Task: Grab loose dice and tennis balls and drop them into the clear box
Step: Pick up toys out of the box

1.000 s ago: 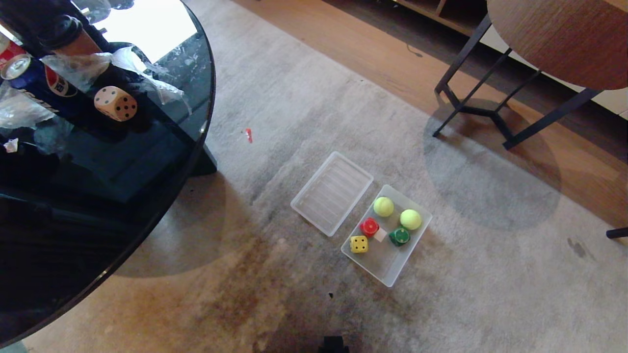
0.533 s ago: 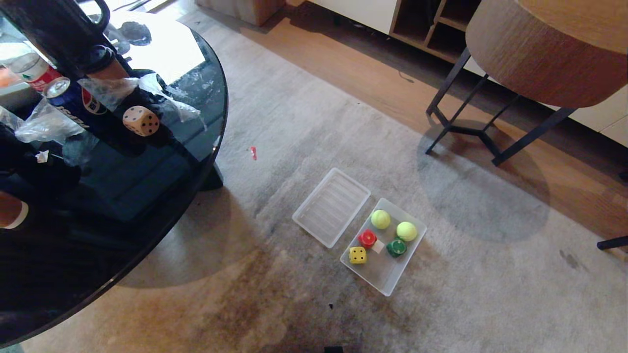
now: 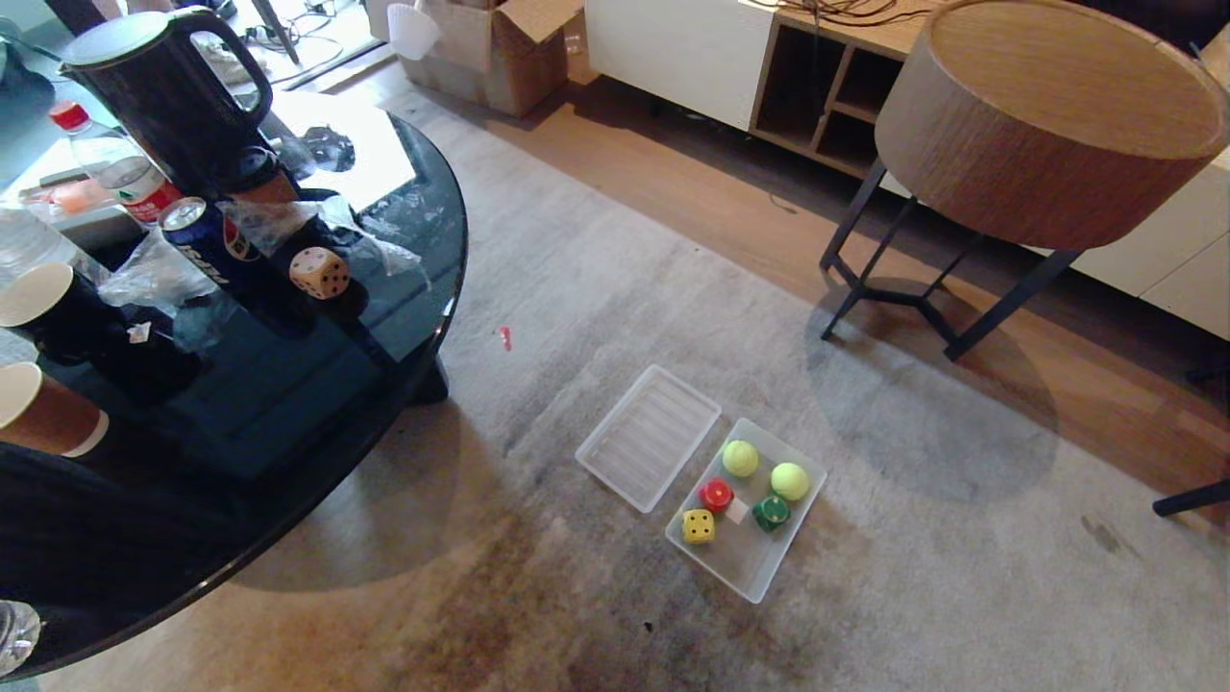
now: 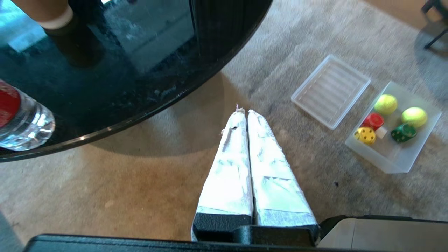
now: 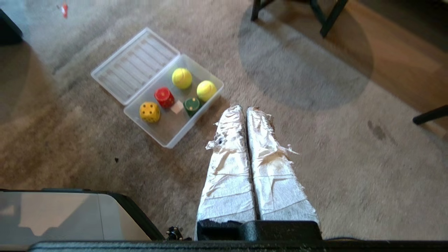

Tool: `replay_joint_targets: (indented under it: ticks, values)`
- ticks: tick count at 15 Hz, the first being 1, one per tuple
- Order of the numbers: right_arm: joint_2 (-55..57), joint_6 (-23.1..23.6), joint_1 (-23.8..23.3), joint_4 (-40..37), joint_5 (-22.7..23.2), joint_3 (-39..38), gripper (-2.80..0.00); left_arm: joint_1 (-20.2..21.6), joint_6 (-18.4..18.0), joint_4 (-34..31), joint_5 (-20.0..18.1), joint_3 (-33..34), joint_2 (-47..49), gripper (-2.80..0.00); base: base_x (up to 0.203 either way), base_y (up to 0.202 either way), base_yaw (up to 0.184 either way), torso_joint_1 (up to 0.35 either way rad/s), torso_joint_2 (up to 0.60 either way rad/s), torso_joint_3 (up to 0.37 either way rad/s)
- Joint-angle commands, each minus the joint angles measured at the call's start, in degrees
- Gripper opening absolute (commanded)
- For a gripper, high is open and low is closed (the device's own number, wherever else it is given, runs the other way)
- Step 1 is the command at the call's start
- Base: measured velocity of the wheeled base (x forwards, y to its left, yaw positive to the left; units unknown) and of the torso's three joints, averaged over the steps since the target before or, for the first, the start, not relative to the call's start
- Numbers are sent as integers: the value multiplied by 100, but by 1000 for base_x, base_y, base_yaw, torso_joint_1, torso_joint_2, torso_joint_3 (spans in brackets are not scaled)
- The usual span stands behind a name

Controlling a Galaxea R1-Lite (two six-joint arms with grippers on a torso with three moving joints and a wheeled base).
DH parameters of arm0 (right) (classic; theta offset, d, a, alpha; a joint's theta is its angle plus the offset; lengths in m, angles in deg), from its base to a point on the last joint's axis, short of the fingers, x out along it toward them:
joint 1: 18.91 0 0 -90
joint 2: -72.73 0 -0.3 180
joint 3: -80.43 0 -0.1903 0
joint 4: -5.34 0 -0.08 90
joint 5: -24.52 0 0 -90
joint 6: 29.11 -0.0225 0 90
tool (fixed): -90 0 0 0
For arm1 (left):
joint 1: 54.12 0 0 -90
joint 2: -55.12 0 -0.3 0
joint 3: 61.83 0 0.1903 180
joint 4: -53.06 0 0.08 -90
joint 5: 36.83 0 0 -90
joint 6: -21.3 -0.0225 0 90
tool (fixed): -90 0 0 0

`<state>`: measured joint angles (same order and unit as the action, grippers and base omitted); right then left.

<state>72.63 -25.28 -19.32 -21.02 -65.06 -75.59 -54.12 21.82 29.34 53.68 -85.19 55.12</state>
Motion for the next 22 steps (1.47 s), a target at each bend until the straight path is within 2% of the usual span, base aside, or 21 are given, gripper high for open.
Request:
replay_joint_targets:
  ticks: [1, 22]
  values:
    - [1, 4, -2, -8, 2, -1, -280, 0, 2, 0, 2, 0, 0, -280, 0, 0, 0, 3, -2, 193]
    - [1, 4, -2, 1, 2, -1, -280, 0, 10, 0, 2, 2, 0, -280, 0, 0, 0, 2, 4, 201]
